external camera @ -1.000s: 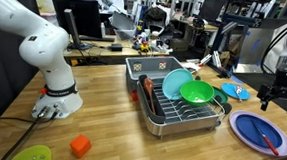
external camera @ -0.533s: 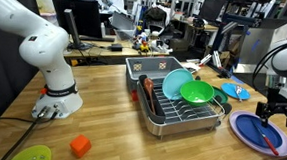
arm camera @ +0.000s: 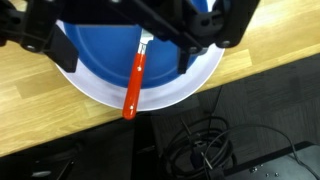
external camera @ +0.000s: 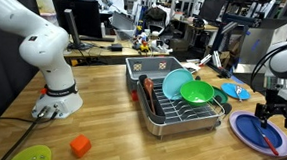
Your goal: Pick up the butter knife from the dark blue plate and place it on the dark green plate
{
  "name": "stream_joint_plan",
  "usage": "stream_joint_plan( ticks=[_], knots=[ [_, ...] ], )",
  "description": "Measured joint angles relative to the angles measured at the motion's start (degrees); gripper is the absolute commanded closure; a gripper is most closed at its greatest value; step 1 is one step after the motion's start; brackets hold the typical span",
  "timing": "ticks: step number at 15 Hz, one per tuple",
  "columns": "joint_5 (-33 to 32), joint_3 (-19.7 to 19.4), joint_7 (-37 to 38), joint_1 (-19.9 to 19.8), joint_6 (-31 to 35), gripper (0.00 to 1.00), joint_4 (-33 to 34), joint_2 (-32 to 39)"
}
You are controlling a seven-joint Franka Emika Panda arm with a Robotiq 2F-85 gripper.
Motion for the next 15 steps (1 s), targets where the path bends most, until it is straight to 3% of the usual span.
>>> stream_joint_plan(
  ticks=[9, 15],
  knots=[
    [8.0, 0.0, -1.6, -0.4, 2.5, 0.00, -0.2, 2.6],
    [8.3, -0.4, -1.5, -0.7, 5.9, 0.00, 0.0, 6.6]
  ],
)
